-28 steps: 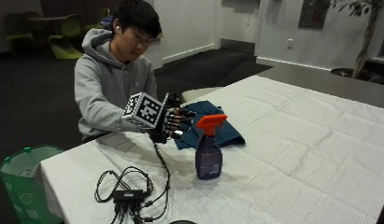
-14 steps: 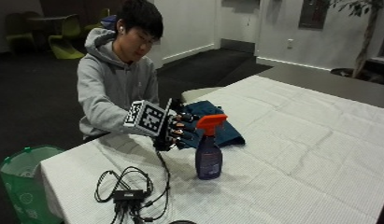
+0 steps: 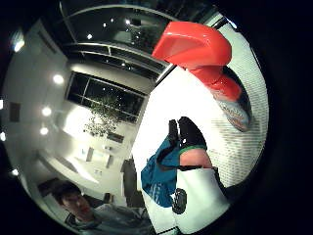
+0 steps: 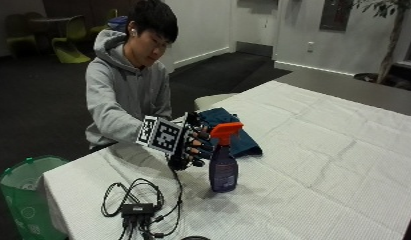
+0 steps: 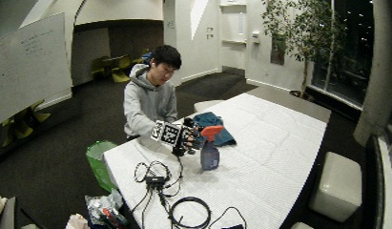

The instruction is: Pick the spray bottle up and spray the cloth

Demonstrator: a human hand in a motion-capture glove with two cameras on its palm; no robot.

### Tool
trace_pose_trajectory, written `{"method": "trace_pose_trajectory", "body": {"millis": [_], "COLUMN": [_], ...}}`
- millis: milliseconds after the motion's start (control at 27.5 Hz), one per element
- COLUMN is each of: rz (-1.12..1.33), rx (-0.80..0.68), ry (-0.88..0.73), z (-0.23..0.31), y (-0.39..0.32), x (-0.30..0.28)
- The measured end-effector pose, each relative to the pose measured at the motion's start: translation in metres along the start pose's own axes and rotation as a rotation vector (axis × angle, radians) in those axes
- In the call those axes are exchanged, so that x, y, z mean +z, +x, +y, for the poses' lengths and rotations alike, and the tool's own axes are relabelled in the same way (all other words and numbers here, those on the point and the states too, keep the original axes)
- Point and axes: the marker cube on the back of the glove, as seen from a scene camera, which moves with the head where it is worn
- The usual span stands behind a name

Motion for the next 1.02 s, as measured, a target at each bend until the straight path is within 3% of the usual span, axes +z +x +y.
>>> {"method": "trace_pose_trajectory", "body": {"millis": [1018], "rz": [-0.164], "rx": [0.133], "ry": [-0.023], "z": [-0.014], "y": [0.026], "x": [0.023]}}
